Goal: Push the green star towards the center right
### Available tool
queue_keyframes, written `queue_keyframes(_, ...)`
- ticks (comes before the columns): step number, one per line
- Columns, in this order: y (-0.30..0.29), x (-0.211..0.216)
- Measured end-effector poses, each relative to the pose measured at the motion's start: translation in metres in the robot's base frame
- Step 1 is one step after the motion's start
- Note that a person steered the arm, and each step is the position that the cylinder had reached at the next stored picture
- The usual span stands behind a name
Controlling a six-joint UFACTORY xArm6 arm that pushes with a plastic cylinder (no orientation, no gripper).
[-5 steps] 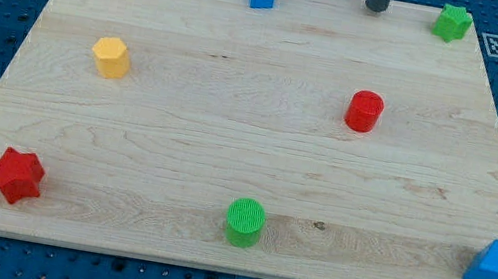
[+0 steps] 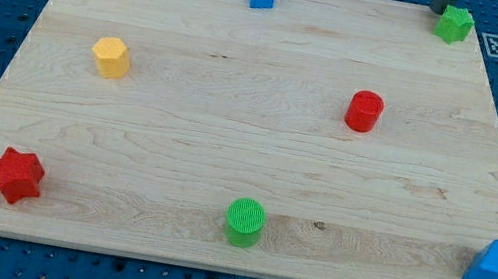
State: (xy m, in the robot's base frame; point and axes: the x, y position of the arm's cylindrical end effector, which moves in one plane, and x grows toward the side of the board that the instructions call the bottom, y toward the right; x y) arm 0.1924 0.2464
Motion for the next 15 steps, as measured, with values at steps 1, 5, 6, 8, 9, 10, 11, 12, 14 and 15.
queue_keyframes(1,0.0,0.0)
queue_keyframes(5,0.049,0.061)
queue_keyframes(6,0.049,0.074)
queue_keyframes(8,0.034,0.076)
queue_keyframes(9,0.023,0.073)
queue_keyframes(10,0.016,0.074)
queue_keyframes(11,0.015,0.081)
queue_keyframes(12,0.015,0.096)
queue_keyframes(14,-0.006,0.1)
queue_keyframes(15,-0.012,0.105)
